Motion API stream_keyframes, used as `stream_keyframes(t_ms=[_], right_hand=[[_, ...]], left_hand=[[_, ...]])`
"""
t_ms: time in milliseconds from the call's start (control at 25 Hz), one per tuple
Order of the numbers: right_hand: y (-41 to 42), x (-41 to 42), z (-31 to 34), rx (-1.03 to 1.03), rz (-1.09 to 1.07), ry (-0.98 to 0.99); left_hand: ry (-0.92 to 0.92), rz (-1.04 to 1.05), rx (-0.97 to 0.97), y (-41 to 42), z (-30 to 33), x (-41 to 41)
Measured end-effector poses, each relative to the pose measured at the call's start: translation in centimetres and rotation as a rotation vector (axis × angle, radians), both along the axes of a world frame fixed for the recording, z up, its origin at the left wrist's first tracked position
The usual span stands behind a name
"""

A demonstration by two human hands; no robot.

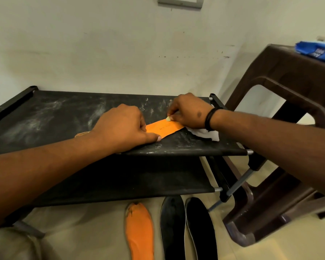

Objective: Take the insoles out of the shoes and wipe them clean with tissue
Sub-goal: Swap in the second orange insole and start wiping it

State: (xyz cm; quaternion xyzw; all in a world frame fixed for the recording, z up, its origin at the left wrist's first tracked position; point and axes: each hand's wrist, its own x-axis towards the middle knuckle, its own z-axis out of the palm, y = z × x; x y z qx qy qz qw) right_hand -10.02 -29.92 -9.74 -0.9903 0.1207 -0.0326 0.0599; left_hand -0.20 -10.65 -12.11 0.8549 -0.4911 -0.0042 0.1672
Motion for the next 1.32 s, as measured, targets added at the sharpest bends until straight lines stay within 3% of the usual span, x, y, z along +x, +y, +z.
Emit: stream_keyframes(t_ms=[360,920,1320], right_hand=[[-1.7,-2.5,0.6,0.063,-0.023,0.032],[3.9,-2.7,-0.5,0.081,0.182,-0.019],[0.0,-2.6,-0.1,0.098,-0.031,-0.047]], left_hand=[[-0.010,-0.011,0.010,0.0,0.0,0.0],[-0.011,-0.028,0.017,0.0,0.2,0.1],[-0.008,-0.017,0.002,-0.3,0.1,0.3]])
